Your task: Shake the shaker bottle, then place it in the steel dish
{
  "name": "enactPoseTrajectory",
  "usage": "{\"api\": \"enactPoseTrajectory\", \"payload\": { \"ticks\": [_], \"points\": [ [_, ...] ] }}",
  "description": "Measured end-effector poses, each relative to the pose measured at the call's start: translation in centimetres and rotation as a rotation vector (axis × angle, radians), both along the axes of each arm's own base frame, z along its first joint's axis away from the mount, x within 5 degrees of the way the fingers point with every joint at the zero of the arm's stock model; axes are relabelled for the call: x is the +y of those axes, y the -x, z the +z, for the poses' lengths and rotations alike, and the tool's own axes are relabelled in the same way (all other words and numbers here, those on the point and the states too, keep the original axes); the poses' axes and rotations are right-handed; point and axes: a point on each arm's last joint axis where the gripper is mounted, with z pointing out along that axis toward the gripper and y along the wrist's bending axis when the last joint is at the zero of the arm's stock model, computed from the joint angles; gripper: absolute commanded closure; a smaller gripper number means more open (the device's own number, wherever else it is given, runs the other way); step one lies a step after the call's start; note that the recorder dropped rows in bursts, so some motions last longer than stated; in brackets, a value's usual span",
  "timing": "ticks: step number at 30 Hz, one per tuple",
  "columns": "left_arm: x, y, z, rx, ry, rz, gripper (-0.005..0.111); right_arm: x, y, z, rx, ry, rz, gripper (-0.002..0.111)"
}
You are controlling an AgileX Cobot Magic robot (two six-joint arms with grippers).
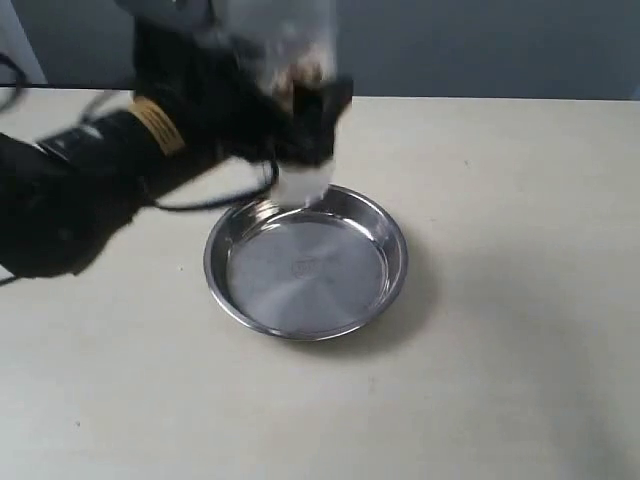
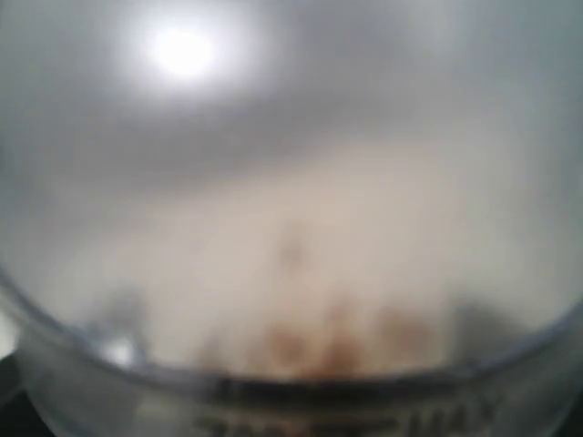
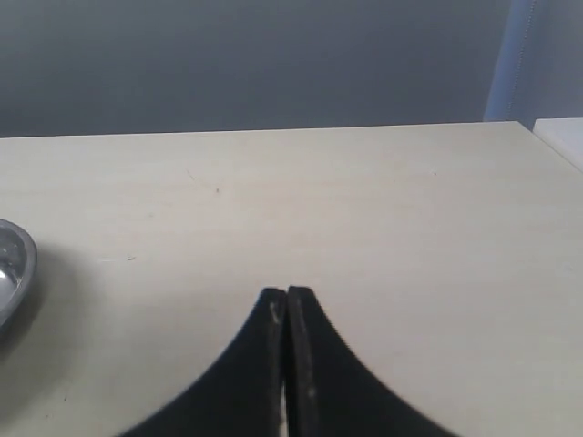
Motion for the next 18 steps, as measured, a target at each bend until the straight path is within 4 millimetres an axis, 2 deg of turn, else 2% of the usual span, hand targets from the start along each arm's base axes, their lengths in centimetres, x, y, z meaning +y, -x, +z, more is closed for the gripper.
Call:
{"api": "enactPoseTrajectory", "payload": {
  "ticks": [1,2,3,6,7,8,9,12,13,14,15,16,18],
  "points": [
    [-0.3,0.2,-1.2,0.045,-0.039,-0.021,0.107,0.0,0.0,0.0,0.000,0.000,0.000,0.109],
    [-0.7,0.5,-1.4,0.059,-0.069,-0.050,0.107,0.0,0.0,0.0,0.000,0.000,0.000,0.109],
    [-1.1,0.8,-0.6,0.036,-0.072,-0.074,0.107,0.0,0.0,0.0,0.000,0.000,0.000,0.109],
    [-1.6,1.7,4.5,-0.138,-0.031,-0.124,0.107,0.0,0.0,0.0,0.000,0.000,0.000,0.109],
    [-1.5,1.8,5.1,-0.161,-0.007,-0.117,0.107,0.0,0.0,0.0,0.000,0.000,0.000,0.109],
    [-1.4,1.6,4.7,-0.152,0.006,-0.099,0.107,0.0,0.0,0.0,0.000,0.000,0.000,0.109],
    [-1.3,1.2,3.3,-0.102,0.012,-0.071,0.107,0.0,0.0,0.0,0.000,0.000,0.000,0.109],
    [-1.2,0.5,-2.9,0.131,-0.074,-0.039,0.107,0.0,0.0,0.0,0.000,0.000,0.000,0.109],
    [-1.5,1.1,-3.3,0.139,-0.125,-0.082,0.107,0.0,0.0,0.0,0.000,0.000,0.000,0.109],
    [-1.7,1.3,-2.0,0.093,-0.118,-0.103,0.107,0.0,0.0,0.0,0.000,0.000,0.000,0.109],
    [-1.8,1.6,1.1,-0.032,-0.075,-0.118,0.107,0.0,0.0,0.0,0.000,0.000,0.000,0.109],
    [-1.7,1.5,2.1,-0.077,-0.044,-0.106,0.107,0.0,0.0,0.0,0.000,0.000,0.000,0.109],
    [-1.4,0.9,0.6,0.001,-0.001,-0.039,0.107,0.0,0.0,0.0,0.000,0.000,0.000,0.109]
  ]
}}
